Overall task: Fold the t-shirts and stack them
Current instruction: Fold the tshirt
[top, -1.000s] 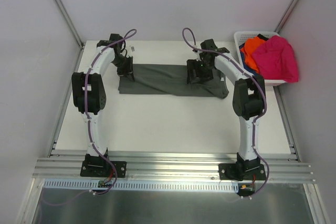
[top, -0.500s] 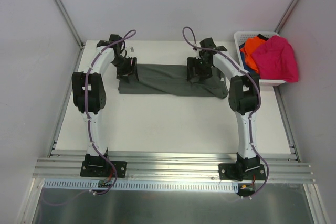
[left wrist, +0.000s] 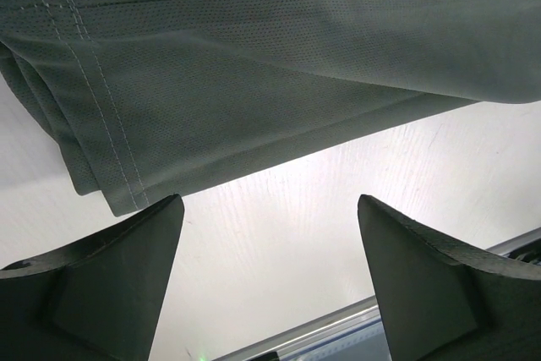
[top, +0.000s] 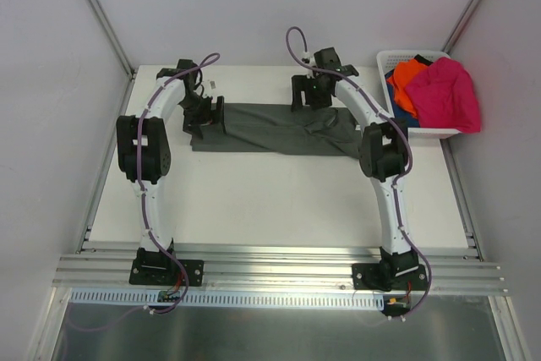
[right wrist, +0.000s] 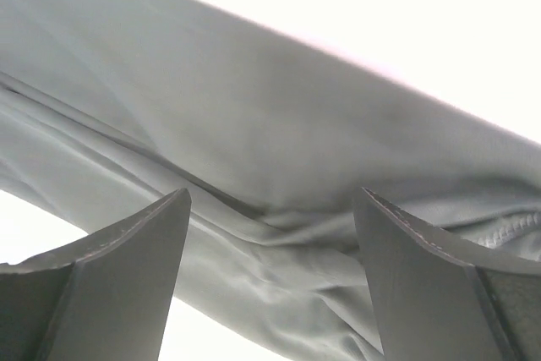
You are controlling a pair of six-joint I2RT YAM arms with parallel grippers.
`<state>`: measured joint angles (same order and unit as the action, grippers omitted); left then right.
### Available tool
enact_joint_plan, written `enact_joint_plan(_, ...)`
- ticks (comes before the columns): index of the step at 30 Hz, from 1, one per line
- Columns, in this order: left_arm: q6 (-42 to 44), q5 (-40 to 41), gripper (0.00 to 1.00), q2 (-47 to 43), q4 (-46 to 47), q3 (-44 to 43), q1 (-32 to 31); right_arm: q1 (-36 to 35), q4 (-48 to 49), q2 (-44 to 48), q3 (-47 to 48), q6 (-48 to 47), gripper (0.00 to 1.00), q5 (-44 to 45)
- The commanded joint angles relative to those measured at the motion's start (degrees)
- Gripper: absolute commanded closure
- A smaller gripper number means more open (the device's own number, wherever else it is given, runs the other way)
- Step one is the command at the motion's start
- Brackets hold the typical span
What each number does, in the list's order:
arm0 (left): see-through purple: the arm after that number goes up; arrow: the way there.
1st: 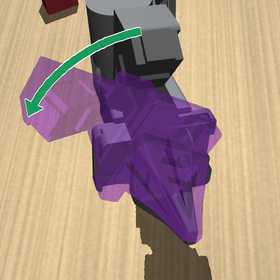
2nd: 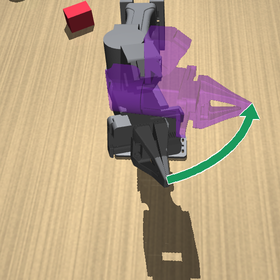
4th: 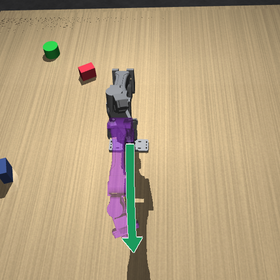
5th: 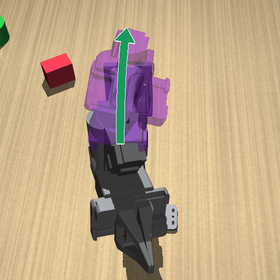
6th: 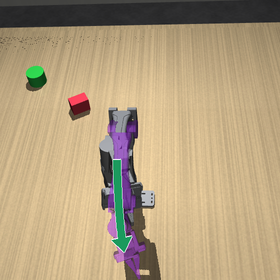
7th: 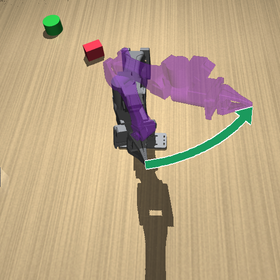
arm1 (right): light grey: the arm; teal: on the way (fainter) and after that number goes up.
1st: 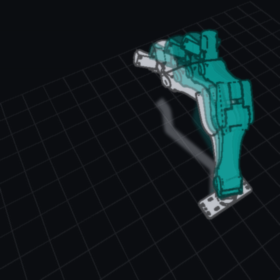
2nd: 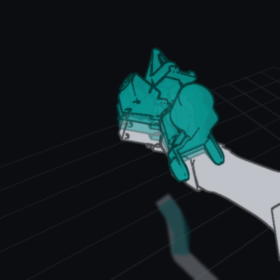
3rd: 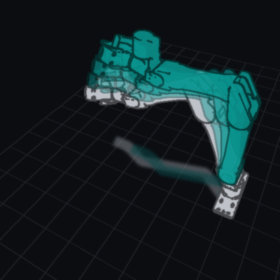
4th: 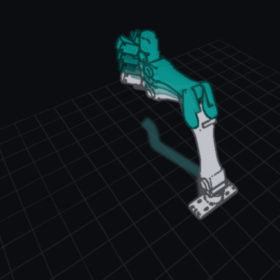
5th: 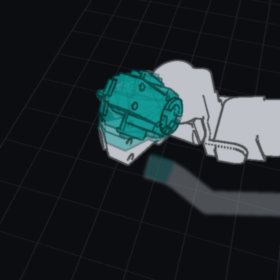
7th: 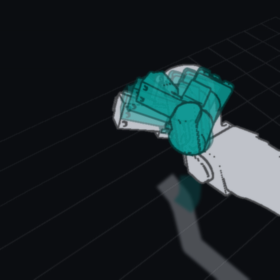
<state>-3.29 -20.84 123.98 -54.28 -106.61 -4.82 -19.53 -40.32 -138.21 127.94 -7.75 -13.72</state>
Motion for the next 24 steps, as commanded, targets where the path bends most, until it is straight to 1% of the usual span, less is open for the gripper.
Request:
enact_joint_plan(1, 0.74, 0.45, 0.15, -1.55, -1.00, -0.09, -0.19, -2.09, 1.99, 0.31, 3.98, 0.01, 0.18, 0.44)
enact_joint_plan(3, 0.74, 0.63, 0.15, -1.73, -1.00, -0.44, -0.37, -2.44, 0.86, 0.92, 3.20, -0.25, 0.18, 0.27)
enact_joint_plan(4, 0.74, 0.63, 0.15, -1.90, -1.00, -0.53, -0.45, -2.44, 0.50, 2.67, 2.32, -0.42, 0.18, 0.09)
enact_joint_plan(5, 0.65, 0.63, 0.15, -2.08, -1.00, -0.62, -0.45, -2.36, 0.33, 3.99, -0.99, -0.51, 0.18, -0.26)
enact_joint_plan(7, 0.65, 0.54, 0.15, -2.17, -1.00, -0.62, -0.54, -2.27, -0.64, 6.36, -4.17, -1.47, 0.18, -0.52)
enact_joint_plan(8, 0.48, 0.54, 0.15, -1.99, -1.00, -0.71, -0.54, -2.09, -1.08, 9.07, -7.84, -1.57, 0.18, -0.44)
enact_joint_plan(11, 0.39, 0.54, 0.15, -1.82, -0.83, -1.06, -0.63, -1.22, -1.87, 13.56, -13.66, -1.48, 0.18, -0.96)
enact_joint_plan(15, 0.30, 0.54, 0.15, -1.73, -0.74, -1.67, -0.72, 0.10, -2.40, 16.92, -17.62, -2.18, 0.18, -1.14)
enact_joint_plan(19, 0.30, -0.34, 0.15, -1.99, -0.74, -1.24, -0.72, 1.94, -1.61, 17.98, -18.87, -2.62, 0.19, 0.18)
enact_joint_plan(24, 0.13, -0.60, 0.15, -2.25, -0.74, -1.06, -0.72, 3.18, -2.22, 17.10, -16.32, -3.85, 0.19, 1.94)
